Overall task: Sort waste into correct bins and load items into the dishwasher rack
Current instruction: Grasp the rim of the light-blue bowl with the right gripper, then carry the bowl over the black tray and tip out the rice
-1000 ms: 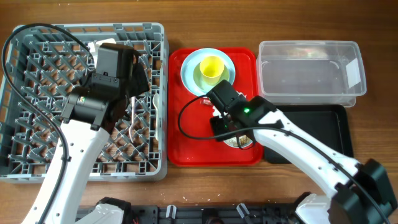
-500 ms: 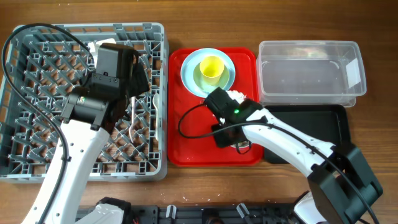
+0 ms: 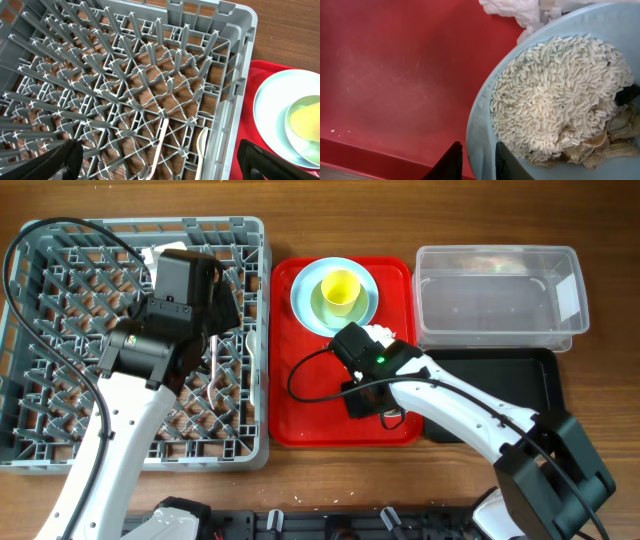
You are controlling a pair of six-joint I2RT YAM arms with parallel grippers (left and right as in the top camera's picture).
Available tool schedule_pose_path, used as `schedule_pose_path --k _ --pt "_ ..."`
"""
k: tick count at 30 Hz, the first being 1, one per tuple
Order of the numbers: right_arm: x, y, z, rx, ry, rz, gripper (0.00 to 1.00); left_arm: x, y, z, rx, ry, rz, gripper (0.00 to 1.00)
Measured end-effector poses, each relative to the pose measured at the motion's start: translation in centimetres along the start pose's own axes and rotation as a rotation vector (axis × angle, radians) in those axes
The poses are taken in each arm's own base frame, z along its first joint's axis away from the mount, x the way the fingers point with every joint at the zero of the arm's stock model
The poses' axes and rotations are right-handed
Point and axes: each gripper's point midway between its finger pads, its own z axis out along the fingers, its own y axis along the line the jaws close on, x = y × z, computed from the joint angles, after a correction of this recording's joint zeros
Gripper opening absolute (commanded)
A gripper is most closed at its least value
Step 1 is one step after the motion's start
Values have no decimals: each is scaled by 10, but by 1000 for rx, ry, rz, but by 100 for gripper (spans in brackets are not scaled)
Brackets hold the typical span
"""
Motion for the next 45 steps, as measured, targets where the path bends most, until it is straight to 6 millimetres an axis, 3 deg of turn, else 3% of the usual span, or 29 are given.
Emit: schedule_pose_path --k 4,7,11,15,19,22,25,29,31,34,37,40,42,45 --pt "4 -2 7 0 1 0 18 0 0 0 0 -1 -1 100" --pt "9 -4 12 6 14 0 4 0 0 0 0 0 0 100" --pt "12 -5 6 18 33 -6 4 0 0 0 0 0 0 100" --pt "34 -3 -20 -15 100 9 4 0 0 0 0 0 0 100" --pt "37 -2 -83 -108 -76 18 4 0 0 0 0 0 0 100" --pt "45 -29 -116 -120 -156 108 4 0 0 0 0 0 0 100" --pt "34 -83 -138 -142 -262 280 4 0 0 0 0 0 0 100" --pt "28 -147 -149 -288 -340 419 4 0 0 0 0 0 0 100" --pt "25 -165 -147 -381 -364 448 4 0 0 0 0 0 -1 100" --pt "20 -176 -140 -531 -392 455 4 0 0 0 0 0 0 100" --pt "18 -167 -124 -708 -397 429 4 0 0 0 0 0 0 100" --pt "12 -168 -127 -789 -448 418 4 0 0 0 0 0 0 100" --pt "10 -179 -136 -819 -516 453 4 0 0 0 0 0 -1 100" --pt "17 -214 -149 -827 -642 580 4 0 0 0 0 0 0 100"
